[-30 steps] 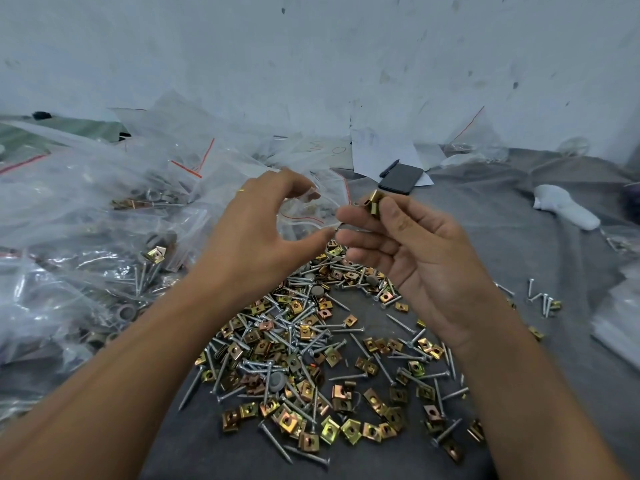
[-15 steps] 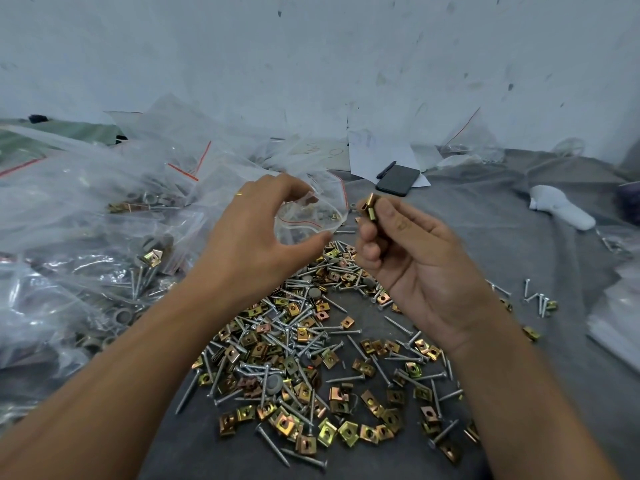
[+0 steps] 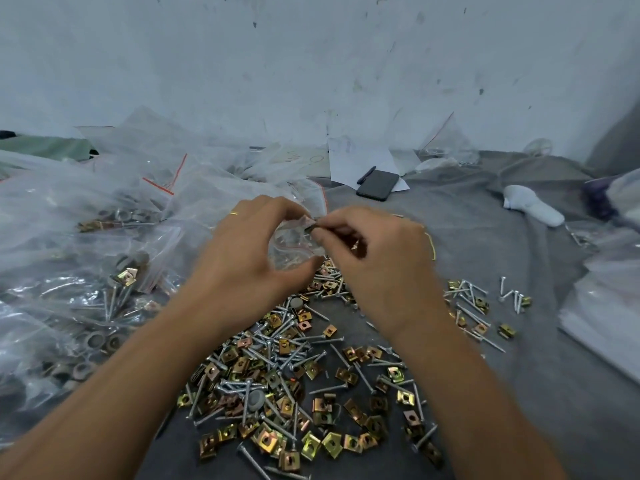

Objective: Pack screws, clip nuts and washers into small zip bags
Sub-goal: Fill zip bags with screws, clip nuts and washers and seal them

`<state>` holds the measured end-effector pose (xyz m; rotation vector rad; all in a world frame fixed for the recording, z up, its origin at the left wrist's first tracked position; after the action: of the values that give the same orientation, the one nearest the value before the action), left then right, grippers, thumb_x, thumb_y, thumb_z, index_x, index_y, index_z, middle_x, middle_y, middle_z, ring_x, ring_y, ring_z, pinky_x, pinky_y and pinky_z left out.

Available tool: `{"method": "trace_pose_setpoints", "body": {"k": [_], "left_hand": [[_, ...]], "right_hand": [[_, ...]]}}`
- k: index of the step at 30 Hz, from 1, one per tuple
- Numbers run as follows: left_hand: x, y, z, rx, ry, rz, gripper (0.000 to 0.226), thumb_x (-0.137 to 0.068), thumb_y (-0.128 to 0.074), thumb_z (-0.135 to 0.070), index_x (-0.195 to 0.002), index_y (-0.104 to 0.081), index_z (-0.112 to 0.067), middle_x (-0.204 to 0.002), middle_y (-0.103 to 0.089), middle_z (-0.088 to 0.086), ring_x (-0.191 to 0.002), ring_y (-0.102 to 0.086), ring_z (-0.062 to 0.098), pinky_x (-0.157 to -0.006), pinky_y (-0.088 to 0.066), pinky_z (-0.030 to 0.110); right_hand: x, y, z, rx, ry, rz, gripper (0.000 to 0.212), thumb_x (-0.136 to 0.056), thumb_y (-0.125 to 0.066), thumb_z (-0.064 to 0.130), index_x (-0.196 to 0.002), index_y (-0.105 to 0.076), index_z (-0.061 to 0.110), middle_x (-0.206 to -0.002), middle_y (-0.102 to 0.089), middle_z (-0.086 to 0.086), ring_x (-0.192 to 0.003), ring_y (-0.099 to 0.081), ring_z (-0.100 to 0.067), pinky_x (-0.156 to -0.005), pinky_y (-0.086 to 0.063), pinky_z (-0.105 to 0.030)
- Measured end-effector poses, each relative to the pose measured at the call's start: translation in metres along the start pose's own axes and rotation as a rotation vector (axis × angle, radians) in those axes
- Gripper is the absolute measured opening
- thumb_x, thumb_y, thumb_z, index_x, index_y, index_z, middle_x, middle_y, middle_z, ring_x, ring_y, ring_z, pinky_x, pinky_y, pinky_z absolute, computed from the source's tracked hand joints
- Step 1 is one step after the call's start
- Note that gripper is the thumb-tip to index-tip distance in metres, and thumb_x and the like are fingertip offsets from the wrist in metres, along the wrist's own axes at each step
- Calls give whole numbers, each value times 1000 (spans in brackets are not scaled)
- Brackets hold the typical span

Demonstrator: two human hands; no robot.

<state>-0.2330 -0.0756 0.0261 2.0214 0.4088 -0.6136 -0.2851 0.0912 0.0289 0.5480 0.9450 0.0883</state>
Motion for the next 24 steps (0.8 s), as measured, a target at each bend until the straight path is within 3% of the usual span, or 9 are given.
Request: {"method": "trace_pose_setpoints", "body": {"k": [5, 8, 12, 14, 16, 18, 20, 24], "left_hand": [[-1, 0, 1, 5, -19, -16, 43, -84, -79, -44, -121, -63, -29, -112, -61, -13, -107, -50, 5, -90, -34, 4], [-2, 1, 0, 11, -21, -19, 37, -86, -78, -46, -117, -62, -33, -109, -62, -14, -103, -51, 6, -85, -37, 8], [-3, 4, 2, 23, -6, -31, 37, -85, -80, -43, -116, -61, -34, -110, -63, -13, -105, -53, 10, -83, -38, 17], [-3, 6, 3, 16, 10, -31, 39, -83, -81, -43, -115, -61, -35, -113, -64, -13, -108, -54, 11, -83, -39, 24], [-3, 10, 5, 28, 37, -44, 40, -82, -81, -44, -115, -60, -36, -116, -63, -14, -109, -53, 8, -85, -38, 17], [-2, 13, 7, 60, 62, -73, 38, -84, -81, -43, -115, -63, -32, -118, -65, -14, -111, -54, 5, -88, -38, 10], [-2, 17, 9, 87, 81, -96, 37, -87, -80, -41, -118, -66, -25, -120, -67, -11, -115, -57, 6, -93, -42, 14], [-4, 22, 14, 141, 149, -172, 33, -91, -82, -34, -118, -68, -20, -117, -70, -11, -113, -61, 0, -92, -40, 3]], "right_hand": [[-2, 0, 5, 42, 3, 24, 11, -89, -80, 28, -99, -79, 22, -89, -77, 5, -85, -70, -13, -78, -57, -38], [-2, -3, 6, -18, -36, 24, 12, -88, -81, 28, -98, -80, 21, -88, -78, 5, -86, -72, -13, -79, -57, -39], [-1, -2, 5, -185, -120, 36, 10, -90, -80, 27, -100, -80, 24, -89, -77, 13, -85, -71, -3, -77, -56, -23], [-2, 3, 3, -255, -151, 35, 10, -93, -77, 28, -103, -78, 24, -92, -76, 13, -85, -72, -5, -76, -58, -25], [-4, 13, -5, -276, -184, 8, 12, -96, -73, 29, -106, -76, 24, -92, -75, 12, -84, -73, -8, -77, -61, -30], [-3, 22, -20, -260, -256, -20, 11, -98, -71, 32, -104, -76, 25, -87, -75, 9, -81, -73, -10, -77, -62, -40], [-2, 29, -39, -179, -340, -10, 9, -98, -70, 34, -101, -76, 27, -85, -75, 8, -81, -72, -11, -81, -61, -45], [6, 24, -64, 50, -427, 112, 5, -97, -71, 27, -97, -76, 26, -89, -74, 10, -86, -69, -9, -86, -58, -39]]}}
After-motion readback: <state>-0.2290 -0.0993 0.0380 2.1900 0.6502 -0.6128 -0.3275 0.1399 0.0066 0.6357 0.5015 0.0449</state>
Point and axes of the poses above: each hand's wrist, its own x-axis away from the middle knuckle, its own y-axis out of the back of the hand, z = x × y, the point moved 4 cm from there along -x, towards the middle knuckle
